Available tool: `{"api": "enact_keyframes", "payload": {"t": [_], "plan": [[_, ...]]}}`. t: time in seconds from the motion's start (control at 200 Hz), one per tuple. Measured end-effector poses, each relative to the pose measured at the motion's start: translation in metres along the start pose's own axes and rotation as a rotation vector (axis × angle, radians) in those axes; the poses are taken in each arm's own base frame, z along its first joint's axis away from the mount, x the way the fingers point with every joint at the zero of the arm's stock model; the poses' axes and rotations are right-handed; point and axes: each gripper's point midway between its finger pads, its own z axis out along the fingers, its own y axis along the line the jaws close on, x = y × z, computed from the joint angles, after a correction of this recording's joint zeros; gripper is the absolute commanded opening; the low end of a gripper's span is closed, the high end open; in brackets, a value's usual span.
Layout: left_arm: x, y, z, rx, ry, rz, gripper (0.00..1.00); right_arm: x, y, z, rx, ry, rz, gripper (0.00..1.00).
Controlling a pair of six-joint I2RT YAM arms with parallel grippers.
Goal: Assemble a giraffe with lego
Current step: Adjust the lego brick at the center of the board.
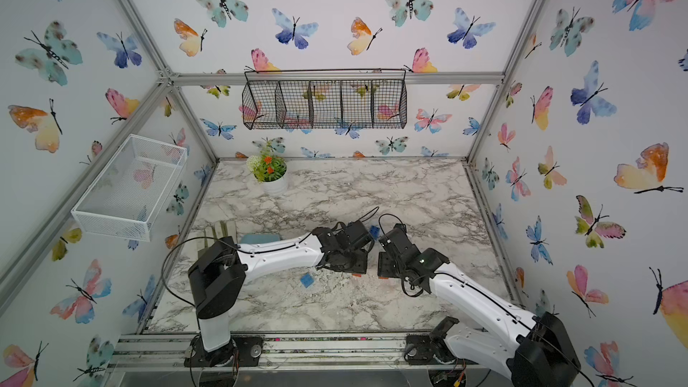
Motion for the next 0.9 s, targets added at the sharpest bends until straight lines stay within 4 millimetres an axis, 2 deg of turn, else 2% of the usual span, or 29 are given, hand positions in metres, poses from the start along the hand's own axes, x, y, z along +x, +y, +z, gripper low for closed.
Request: {"api": "enact_keyframes", "payload": {"t": [0.1,0.17,0.245,0.4,0.546,0.731,0.901], "plan": [[-0.015,0.007,-0.029,0.034,-0.053,-0.01,0.62,-0.007,0.011,-0.007,-0.045,-0.006,0.011,0.53],[-0.026,0.018,-0.046,0.043,-0.091,-0.024,0.63,-0.009,0.018,-0.011,-0.074,-0.003,0.011,0.53],[-0.034,0.039,-0.059,0.032,-0.124,-0.043,0.63,-0.011,0.028,-0.015,-0.107,0.001,0.007,0.53],[-0.032,0.092,-0.069,-0.024,-0.139,-0.087,0.65,-0.019,0.055,-0.023,-0.179,0.004,-0.018,0.53],[-0.029,0.135,-0.078,-0.07,-0.151,-0.133,0.67,-0.023,0.077,-0.018,-0.207,0.018,-0.05,0.53],[-0.027,0.164,-0.092,-0.084,-0.186,-0.151,0.68,-0.016,0.1,-0.005,-0.212,0.051,-0.087,0.52],[-0.025,0.181,-0.098,-0.099,-0.203,-0.149,0.69,-0.01,0.135,0.003,-0.234,0.058,-0.13,0.51]]}}
